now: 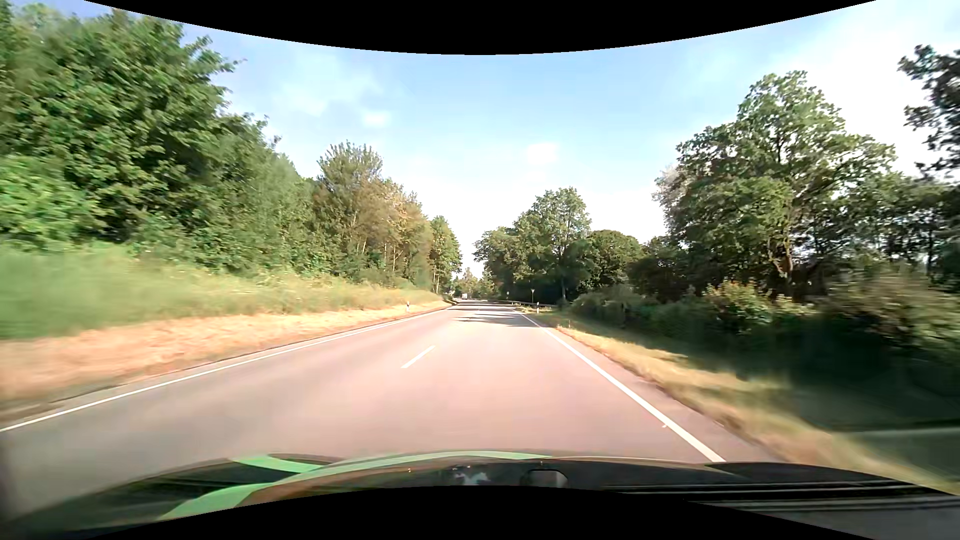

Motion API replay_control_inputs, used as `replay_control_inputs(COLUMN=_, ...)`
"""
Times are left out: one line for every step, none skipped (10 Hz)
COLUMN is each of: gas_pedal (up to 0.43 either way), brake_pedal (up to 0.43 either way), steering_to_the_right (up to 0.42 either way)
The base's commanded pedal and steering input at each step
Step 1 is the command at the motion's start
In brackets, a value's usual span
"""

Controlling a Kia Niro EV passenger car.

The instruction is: Follow the waypoints while adhering to traffic rules and regulations

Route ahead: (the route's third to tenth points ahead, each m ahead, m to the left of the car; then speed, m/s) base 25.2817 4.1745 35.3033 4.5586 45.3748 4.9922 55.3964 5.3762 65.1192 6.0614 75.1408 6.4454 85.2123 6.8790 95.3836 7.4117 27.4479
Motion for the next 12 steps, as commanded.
replay_control_inputs(gas_pedal=0.299, brake_pedal=0.0, steering_to_the_right=-0.005)
replay_control_inputs(gas_pedal=0.268, brake_pedal=0.0, steering_to_the_right=-0.005)
replay_control_inputs(gas_pedal=0.248, brake_pedal=0.0, steering_to_the_right=-0.005)
replay_control_inputs(gas_pedal=0.248, brake_pedal=0.0, steering_to_the_right=-0.005)
replay_control_inputs(gas_pedal=0.248, brake_pedal=0.0, steering_to_the_right=-0.005)
replay_control_inputs(gas_pedal=0.24, brake_pedal=0.0, steering_to_the_right=-0.005)
replay_control_inputs(gas_pedal=0.24, brake_pedal=0.0, steering_to_the_right=-0.006)
replay_control_inputs(gas_pedal=0.24, brake_pedal=0.0, steering_to_the_right=-0.006)
replay_control_inputs(gas_pedal=0.24, brake_pedal=0.0, steering_to_the_right=-0.006)
replay_control_inputs(gas_pedal=0.24, brake_pedal=0.0, steering_to_the_right=-0.006)
replay_control_inputs(gas_pedal=0.24, brake_pedal=0.0, steering_to_the_right=-0.005)
replay_control_inputs(gas_pedal=0.248, brake_pedal=0.0, steering_to_the_right=-0.005)
